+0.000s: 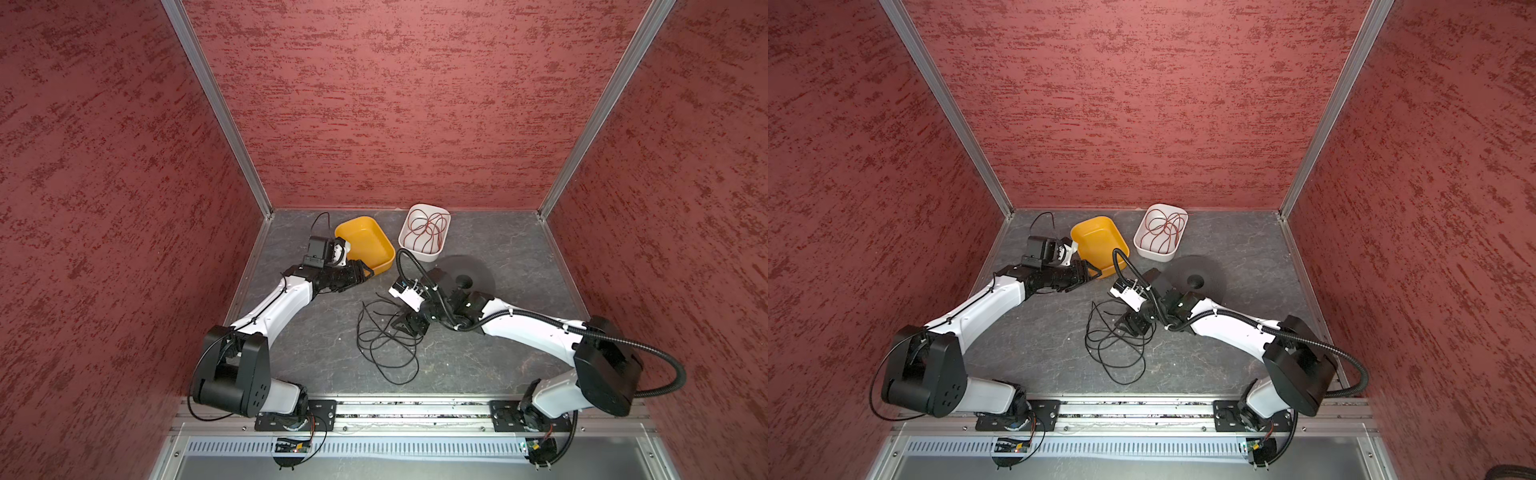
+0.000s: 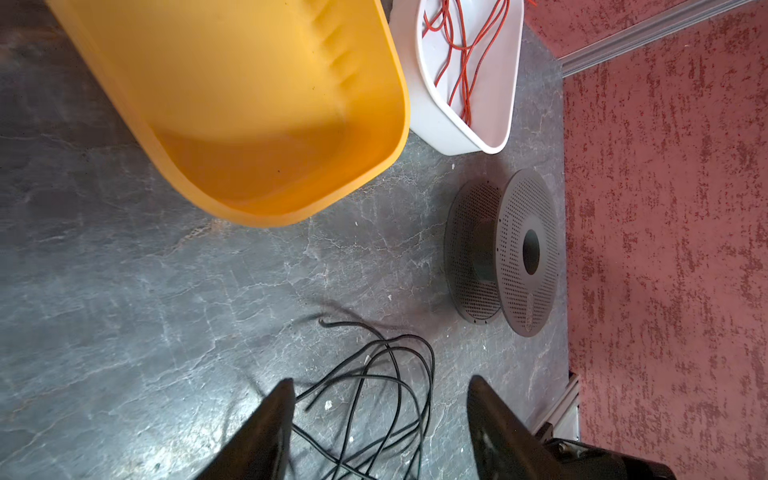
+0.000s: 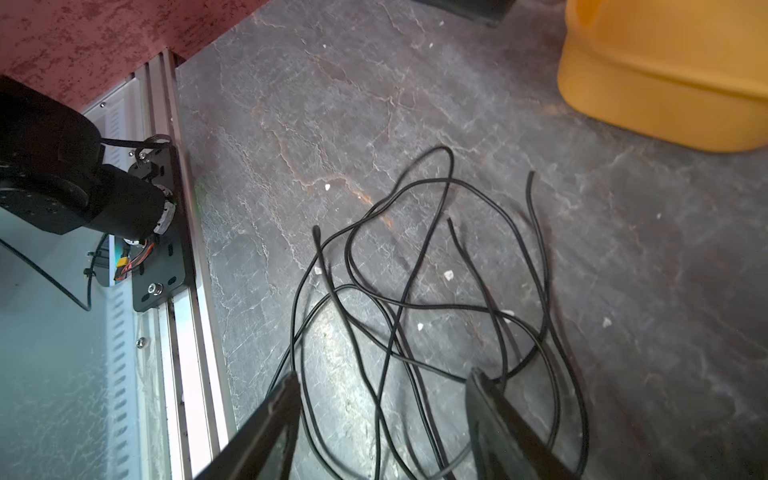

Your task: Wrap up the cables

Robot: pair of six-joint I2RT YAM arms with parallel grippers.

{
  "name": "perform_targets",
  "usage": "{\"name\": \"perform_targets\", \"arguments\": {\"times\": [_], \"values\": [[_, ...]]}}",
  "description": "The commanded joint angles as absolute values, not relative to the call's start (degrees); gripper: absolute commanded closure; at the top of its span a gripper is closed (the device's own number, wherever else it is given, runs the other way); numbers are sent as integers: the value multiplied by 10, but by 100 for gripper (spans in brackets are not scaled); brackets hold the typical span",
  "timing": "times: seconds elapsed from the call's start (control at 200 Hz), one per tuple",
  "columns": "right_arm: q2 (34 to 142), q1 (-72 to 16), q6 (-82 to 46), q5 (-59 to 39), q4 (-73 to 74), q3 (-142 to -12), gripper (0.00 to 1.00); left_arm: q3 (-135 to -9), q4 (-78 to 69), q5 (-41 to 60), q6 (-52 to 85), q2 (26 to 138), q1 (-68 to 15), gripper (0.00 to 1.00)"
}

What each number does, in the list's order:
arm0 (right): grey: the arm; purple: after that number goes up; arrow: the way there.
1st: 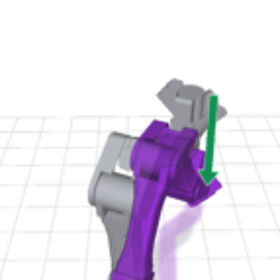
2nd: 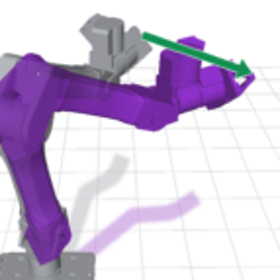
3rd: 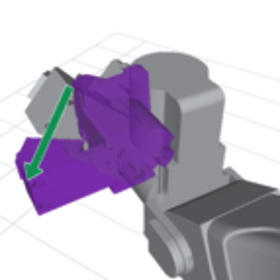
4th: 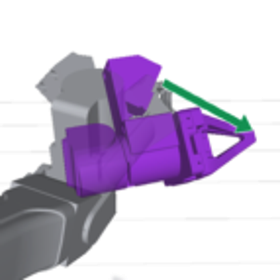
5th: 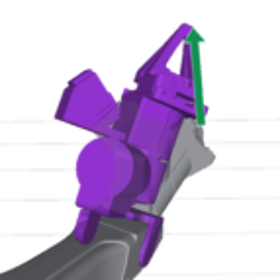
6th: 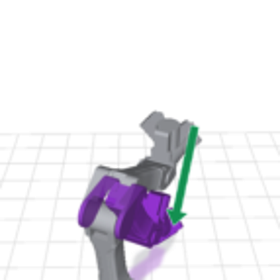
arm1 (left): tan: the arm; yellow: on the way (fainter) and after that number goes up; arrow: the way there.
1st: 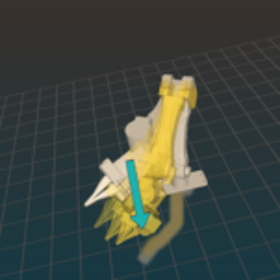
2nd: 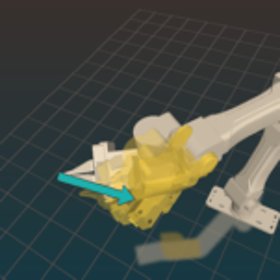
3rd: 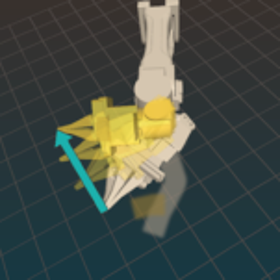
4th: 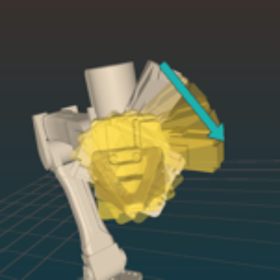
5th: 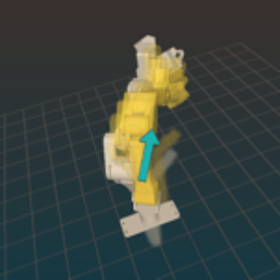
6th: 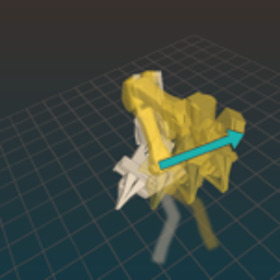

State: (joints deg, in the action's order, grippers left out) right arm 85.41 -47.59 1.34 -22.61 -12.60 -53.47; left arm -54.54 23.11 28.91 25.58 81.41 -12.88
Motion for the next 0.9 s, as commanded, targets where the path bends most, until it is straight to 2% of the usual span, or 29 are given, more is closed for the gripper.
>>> {"name": "perform_targets", "arguments": {"times": [0.0,0.09,0.245,0.411,0.661,0.892], "values": [[843,-464,-15,-197,-130,-533,33,-561,242,259,231,822,-147,38],[854,-453,-38,-146,-126,-540,34,-560,246,243,225,831,-158,39],[925,-445,-56,-80,-119,-576,42,-548,232,241,230,846,-171,44],[982,-437,-65,-56,-73,-596,49,-543,250,224,231,856,-187,47],[1044,-432,-65,-66,-20,-648,57,-485,242,218,243,811,-192,50],[1101,-431,-69,-109,4,-706,53,-468,253,210,247,779,-195,51]]}}
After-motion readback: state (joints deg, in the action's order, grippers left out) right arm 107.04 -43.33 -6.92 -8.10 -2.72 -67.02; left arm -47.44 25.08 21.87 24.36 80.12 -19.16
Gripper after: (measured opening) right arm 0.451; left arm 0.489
